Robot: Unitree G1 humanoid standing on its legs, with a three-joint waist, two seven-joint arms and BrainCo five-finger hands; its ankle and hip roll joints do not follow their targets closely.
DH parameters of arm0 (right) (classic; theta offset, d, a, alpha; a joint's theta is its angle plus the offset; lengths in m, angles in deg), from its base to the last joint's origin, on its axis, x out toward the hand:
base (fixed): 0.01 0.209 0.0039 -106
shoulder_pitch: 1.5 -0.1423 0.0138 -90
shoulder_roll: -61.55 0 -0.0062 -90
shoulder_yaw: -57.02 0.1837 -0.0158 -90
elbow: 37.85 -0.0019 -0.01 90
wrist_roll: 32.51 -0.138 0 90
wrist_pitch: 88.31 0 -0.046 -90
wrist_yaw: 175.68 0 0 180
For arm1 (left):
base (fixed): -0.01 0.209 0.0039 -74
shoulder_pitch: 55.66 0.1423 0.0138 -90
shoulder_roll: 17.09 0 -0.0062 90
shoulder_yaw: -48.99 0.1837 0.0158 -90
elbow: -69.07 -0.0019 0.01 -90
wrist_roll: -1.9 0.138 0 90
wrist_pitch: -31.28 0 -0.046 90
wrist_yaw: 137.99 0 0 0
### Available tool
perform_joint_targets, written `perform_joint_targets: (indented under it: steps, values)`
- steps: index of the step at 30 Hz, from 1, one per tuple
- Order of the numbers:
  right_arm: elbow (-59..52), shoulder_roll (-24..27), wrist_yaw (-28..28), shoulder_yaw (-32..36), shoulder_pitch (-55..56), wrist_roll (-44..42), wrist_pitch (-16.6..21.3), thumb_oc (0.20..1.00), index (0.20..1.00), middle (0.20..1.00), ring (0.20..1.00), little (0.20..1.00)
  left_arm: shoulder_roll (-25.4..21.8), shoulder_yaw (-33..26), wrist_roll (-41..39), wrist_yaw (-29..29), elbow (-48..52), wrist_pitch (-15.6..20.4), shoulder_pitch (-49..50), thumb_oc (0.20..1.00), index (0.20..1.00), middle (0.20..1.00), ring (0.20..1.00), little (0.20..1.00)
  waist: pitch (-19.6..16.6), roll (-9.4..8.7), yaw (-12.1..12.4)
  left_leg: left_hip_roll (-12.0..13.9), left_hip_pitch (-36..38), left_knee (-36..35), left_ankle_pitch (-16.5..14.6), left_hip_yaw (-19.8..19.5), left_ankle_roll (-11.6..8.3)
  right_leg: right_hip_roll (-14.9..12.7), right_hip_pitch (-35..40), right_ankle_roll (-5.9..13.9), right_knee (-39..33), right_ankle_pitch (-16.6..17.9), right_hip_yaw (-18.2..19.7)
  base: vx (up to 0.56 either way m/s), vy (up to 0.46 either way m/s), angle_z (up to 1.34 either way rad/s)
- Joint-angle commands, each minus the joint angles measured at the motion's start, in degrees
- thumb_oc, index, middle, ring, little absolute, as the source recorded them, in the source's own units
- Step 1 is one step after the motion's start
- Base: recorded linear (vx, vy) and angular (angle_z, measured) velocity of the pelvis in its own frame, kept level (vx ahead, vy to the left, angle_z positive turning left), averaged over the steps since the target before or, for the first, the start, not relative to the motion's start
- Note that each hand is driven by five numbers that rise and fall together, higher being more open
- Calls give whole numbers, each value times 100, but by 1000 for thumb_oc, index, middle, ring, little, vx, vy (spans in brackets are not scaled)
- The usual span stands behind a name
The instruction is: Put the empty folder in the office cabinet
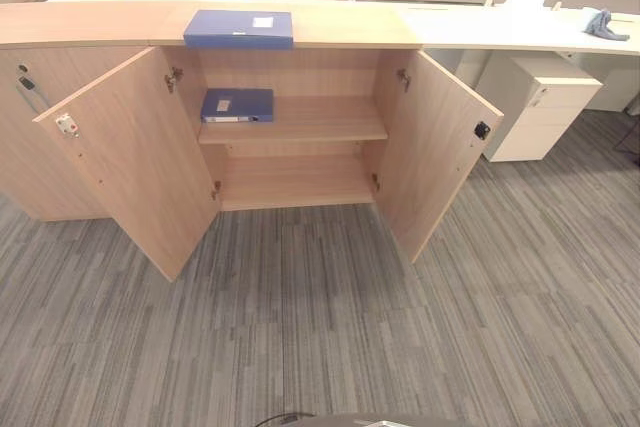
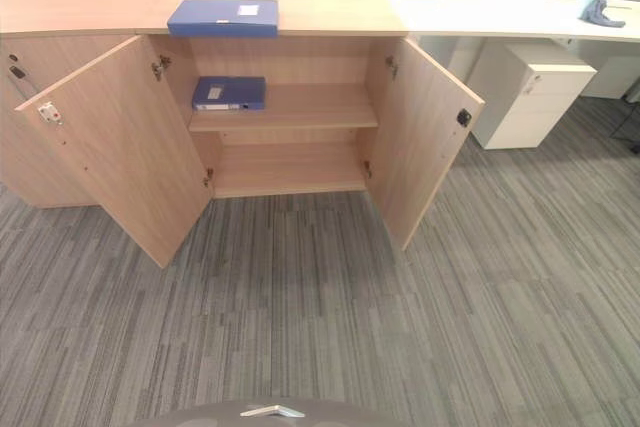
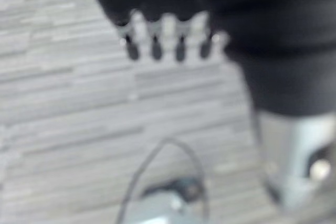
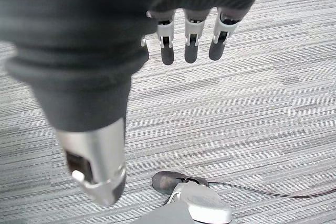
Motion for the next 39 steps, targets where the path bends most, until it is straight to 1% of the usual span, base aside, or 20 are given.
perform_joint_targets:
  steps: [1,33,39]
  values:
    - [154,63,63,-153,-307,65,7,1000,1000,1000,1000,1000,0,-21,-187,-47,-138,113,-155,1000,1000,1000,1000,1000,-7,-1,-62,126,35,-62,-460,229,-378,-234,91,261,-199,-87,-175,0,0,0]
    - [80,116,48,-259,-309,139,-18,1000,1000,1000,1000,1000,54,101,-227,-118,36,132,-56,1000,1000,1000,1000,1000,124,92,-86,137,44,-62,-453,218,-386,-256,114,246,-187,-107,-237,0,0,0]
    - [130,121,61,-271,-210,234,-35,1000,1000,1000,1000,1000,129,111,-312,-121,97,153,-48,1000,1000,1000,1000,1000,166,131,-134,145,52,-62,-451,218,-385,-253,93,238,-160,-114,-254,2,-3,1]
